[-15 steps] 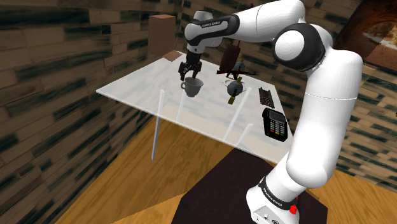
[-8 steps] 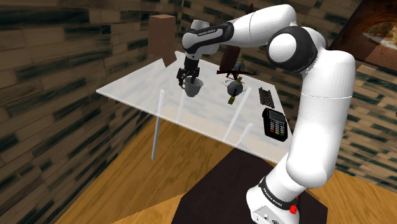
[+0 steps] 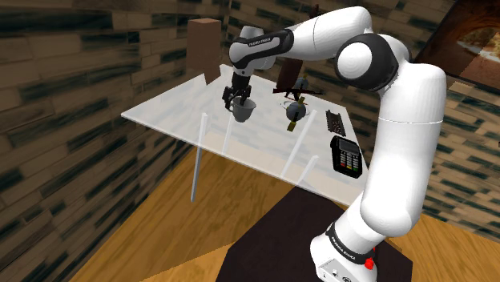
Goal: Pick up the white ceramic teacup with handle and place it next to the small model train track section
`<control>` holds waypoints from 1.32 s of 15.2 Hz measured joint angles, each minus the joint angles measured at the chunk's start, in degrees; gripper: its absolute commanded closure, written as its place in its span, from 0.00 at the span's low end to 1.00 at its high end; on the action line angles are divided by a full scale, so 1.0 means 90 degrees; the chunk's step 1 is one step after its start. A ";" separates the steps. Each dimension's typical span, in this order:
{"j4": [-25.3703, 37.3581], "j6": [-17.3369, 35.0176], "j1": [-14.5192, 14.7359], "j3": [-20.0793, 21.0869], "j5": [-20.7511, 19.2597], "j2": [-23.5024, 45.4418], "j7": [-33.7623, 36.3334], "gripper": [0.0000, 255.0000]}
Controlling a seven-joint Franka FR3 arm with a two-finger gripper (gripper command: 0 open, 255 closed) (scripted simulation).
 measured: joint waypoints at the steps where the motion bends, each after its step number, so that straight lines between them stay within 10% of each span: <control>1: 0.0001 0.0000 0.0000 0.0000 0.0000 -0.0001 0.0000 1.00; 20: 0.0383 -0.0632 0.0002 -0.0019 -0.0037 -0.0249 0.0017 1.00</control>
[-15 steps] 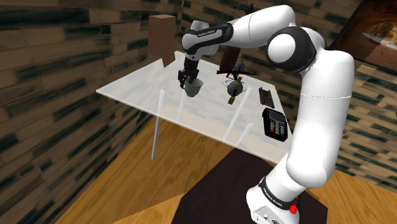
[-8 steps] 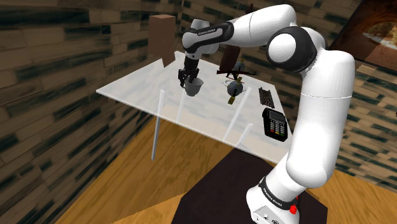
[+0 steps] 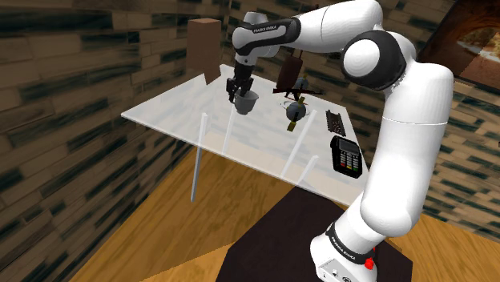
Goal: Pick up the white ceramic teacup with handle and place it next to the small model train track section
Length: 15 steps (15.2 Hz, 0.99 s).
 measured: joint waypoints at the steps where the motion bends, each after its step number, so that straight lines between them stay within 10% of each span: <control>1: 0.0073 -0.0073 -0.0001 -0.0001 -0.0002 0.0000 0.0004 1.00; 15: 0.1061 -0.1234 -0.0011 -0.0017 -0.0032 -0.0175 0.0033 1.00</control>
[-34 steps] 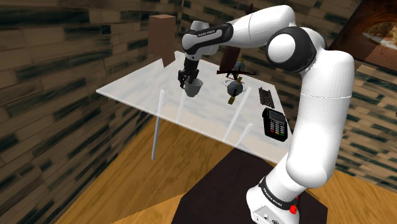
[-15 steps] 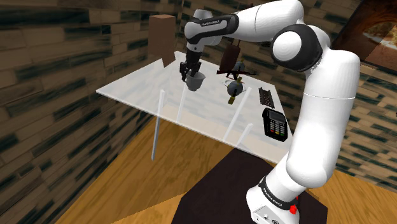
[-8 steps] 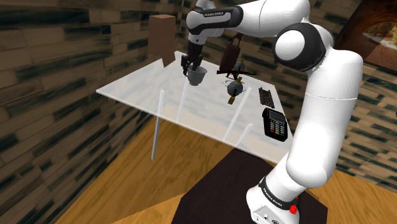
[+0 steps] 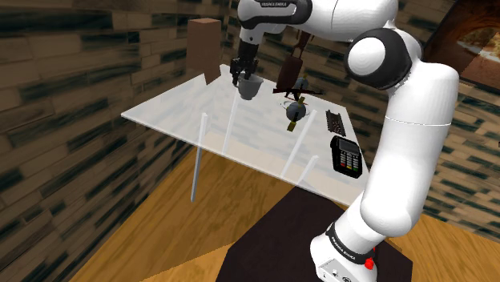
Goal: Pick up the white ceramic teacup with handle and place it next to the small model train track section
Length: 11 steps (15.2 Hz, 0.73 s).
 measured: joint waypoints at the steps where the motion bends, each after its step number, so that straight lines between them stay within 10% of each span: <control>1: 0.0107 -0.0089 -0.0007 -0.0001 0.0002 0.0018 -0.0004 1.00; 11: 0.0527 -0.0631 -0.0181 -0.0080 0.0012 -0.0101 -0.0231 1.00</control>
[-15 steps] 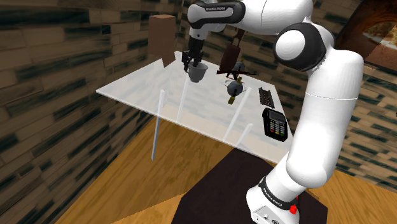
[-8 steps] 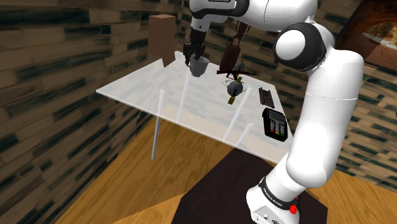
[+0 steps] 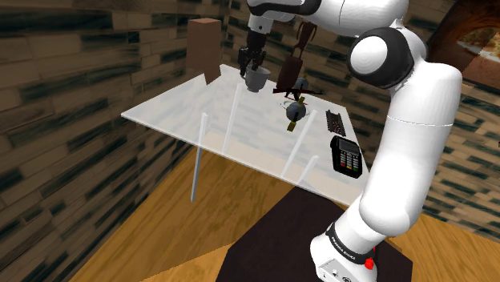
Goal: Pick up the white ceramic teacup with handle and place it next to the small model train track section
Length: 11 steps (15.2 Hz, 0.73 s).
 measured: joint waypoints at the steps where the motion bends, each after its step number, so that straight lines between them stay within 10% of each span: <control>1: -0.0196 0.0063 -0.0075 -0.0040 -0.0001 -0.0128 -0.0121 1.00; 11: -0.1187 0.0352 -0.0879 -0.0505 0.0026 -0.0816 -0.1419 1.00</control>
